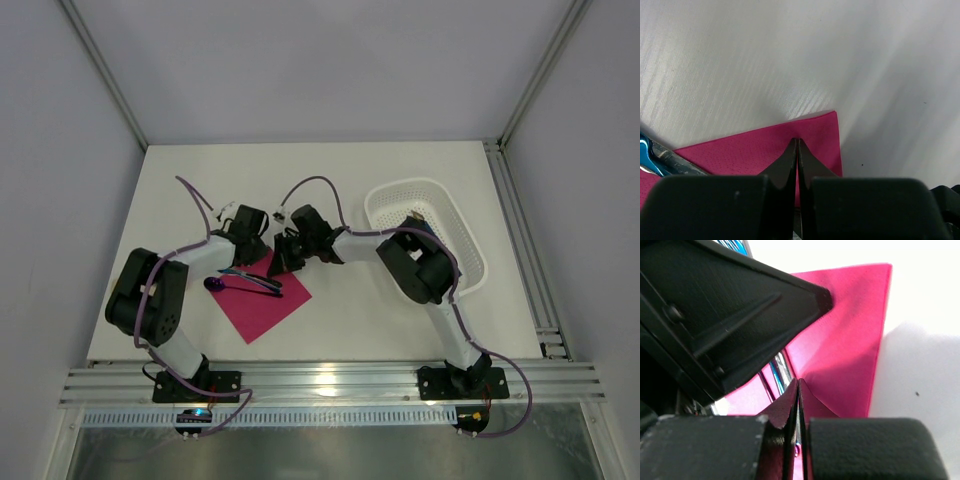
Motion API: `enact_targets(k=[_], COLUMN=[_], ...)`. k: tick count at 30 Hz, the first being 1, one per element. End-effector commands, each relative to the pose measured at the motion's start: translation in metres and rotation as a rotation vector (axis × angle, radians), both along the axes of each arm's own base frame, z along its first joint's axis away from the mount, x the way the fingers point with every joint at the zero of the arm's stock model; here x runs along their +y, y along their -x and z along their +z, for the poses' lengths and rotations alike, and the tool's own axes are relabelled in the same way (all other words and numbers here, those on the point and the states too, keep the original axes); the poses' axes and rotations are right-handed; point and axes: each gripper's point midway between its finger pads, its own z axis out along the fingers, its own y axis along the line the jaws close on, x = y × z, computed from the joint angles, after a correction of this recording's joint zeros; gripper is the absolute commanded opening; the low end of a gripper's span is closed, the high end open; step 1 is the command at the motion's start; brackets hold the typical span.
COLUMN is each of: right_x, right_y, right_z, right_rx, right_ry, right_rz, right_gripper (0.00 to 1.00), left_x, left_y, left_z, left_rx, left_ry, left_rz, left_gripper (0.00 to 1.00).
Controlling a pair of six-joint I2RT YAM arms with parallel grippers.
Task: Place the utensils on the paper napkin and roll it up
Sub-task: Adjust the utensils on the napkin.
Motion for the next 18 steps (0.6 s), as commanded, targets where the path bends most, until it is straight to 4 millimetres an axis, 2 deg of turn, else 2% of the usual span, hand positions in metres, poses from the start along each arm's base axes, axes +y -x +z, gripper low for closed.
enact_targets(k=[1, 6, 11, 16, 18], right_x=[0.002, -0.005, -0.008, -0.011, -0.013], right_y=[-0.007, -0.011, -0.017, -0.022, -0.024], right_z=[0.034, 0.044, 0.040, 0.022, 0.016], right_rx=[-0.108, -0.124, -0.123, -0.089, -0.081], right_ry=[-0.043, -0.050, -0.049, 0.010, 0.034], right_rz=[-0.007, -0.043, -0.047, -0.068, -0.084], right_gripper=[0.04, 0.04, 0.04, 0.04, 0.04], left_x=[0.007, 0.008, 0.006, 0.001, 0.001], left_y=[0.011, 0.010, 0.011, 0.011, 0.009], left_z=[-0.005, 0.004, 0.005, 0.009, 0.017], left_rx=[0.028, 0.012, 0.013, 0.001, -0.025], left_ry=[-0.015, -0.023, -0.012, 0.010, 0.014], left_rz=[-0.003, -0.009, -0.017, -0.040, -0.052], left_gripper=[0.00, 0.00, 0.00, 0.00, 0.00])
